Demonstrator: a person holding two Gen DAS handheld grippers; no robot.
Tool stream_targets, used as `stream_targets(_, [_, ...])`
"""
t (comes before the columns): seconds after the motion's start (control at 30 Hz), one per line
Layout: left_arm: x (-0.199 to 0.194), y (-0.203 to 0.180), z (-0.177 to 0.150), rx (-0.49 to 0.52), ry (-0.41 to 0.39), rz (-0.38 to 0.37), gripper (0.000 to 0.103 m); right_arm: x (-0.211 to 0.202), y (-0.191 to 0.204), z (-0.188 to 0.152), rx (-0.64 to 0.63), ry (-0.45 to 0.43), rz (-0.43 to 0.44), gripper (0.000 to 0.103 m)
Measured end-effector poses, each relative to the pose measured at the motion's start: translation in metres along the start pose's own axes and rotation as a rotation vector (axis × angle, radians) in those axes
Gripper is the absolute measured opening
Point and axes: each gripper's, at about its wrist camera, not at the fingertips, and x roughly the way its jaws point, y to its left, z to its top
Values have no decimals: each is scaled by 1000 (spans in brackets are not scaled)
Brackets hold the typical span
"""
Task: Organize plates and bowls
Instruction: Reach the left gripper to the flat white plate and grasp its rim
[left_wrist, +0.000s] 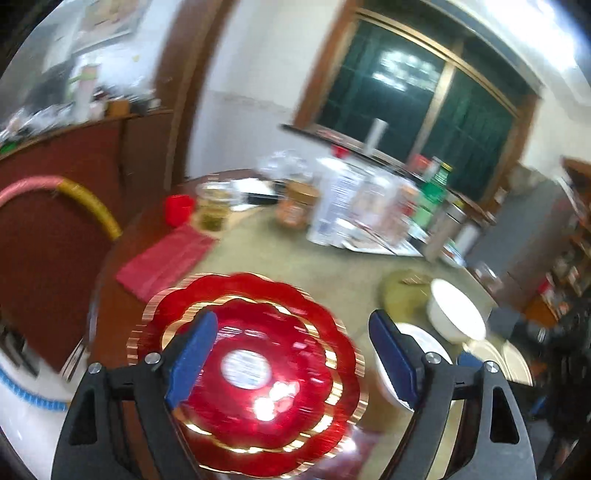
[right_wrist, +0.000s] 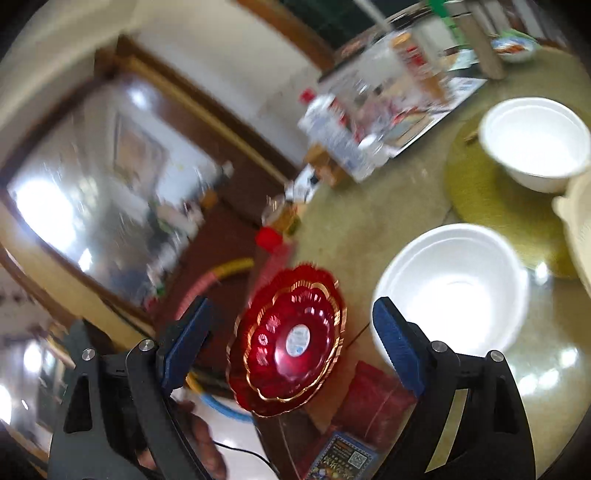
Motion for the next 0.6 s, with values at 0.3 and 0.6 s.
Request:
stream_targets(0.3, [35,-61,-11,139,150,-97,84,-63,-82,-9,267,-149,1,90])
stream_targets(0.6, [88,-93,4,127,300,-120,84,-43,-110,-6,306,-25,-68,90])
